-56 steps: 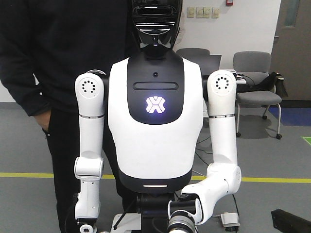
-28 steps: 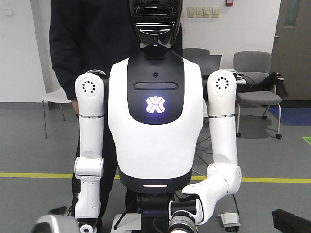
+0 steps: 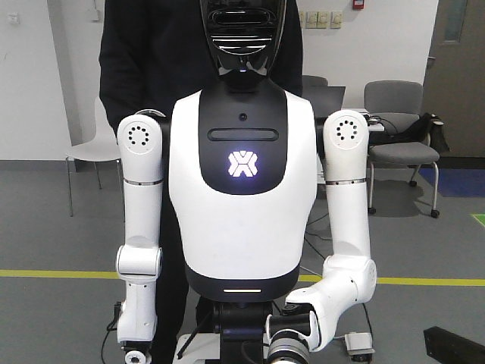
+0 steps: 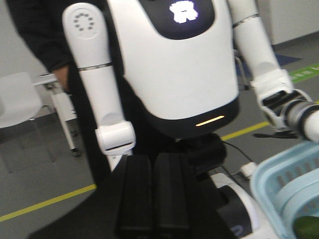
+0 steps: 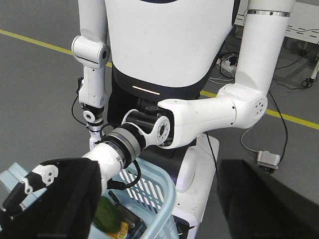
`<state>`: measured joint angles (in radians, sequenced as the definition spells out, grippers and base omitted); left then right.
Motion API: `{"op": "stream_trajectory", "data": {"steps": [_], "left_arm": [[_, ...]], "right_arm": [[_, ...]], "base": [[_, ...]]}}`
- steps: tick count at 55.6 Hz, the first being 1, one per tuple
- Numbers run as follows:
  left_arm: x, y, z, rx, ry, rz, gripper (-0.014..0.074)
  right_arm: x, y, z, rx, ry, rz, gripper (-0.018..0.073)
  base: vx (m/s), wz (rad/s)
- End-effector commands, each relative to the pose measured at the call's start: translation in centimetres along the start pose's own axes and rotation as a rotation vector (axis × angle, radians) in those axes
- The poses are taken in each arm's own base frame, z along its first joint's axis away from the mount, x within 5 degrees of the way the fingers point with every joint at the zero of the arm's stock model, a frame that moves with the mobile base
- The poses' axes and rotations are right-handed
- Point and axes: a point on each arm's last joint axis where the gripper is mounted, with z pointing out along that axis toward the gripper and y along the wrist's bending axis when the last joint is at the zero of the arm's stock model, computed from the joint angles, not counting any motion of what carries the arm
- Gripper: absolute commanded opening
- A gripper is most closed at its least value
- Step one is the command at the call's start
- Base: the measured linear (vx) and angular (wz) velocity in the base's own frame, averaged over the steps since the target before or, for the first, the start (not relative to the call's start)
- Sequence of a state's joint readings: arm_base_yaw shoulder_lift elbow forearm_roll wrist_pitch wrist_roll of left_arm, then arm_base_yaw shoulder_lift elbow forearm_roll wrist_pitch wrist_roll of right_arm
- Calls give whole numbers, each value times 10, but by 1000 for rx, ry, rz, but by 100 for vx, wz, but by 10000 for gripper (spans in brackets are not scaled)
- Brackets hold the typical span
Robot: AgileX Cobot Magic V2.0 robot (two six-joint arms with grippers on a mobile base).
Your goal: Pick snacks and fruit into basket
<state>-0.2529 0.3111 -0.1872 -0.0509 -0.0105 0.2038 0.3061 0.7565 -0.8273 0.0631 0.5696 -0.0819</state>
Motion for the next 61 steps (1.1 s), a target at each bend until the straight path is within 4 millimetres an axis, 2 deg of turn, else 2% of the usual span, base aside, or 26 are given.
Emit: {"op": "stream_trajectory", "data": {"steps": [1, 11, 14, 26, 56, 61], "left_arm": [[4, 7, -16, -122, -132, -30, -10], [49, 5, -31, -248, -180, -119, -10], [52, 5, -29, -248, -135, -128, -10], [59, 4, -28, -239, -57, -137, -10], [56, 5, -28, -239, -65, -136, -10], [56, 5, -28, -239, -65, -136, -10]], "right_arm": [[-16, -1, -6, 13, -110, -10, 540], [-16, -1, -6, 13, -110, -10, 540], [-16, -1, -6, 13, -104, -10, 540], [-15, -1, -6, 12, -95, -10, 540], [-15, -1, -6, 12, -94, -10, 540], [-16, -4, -7, 41, -106, -59, 529]], "base": [[0, 0], [0, 0], [0, 0], [0, 0], [0, 0], [0, 0]]}}
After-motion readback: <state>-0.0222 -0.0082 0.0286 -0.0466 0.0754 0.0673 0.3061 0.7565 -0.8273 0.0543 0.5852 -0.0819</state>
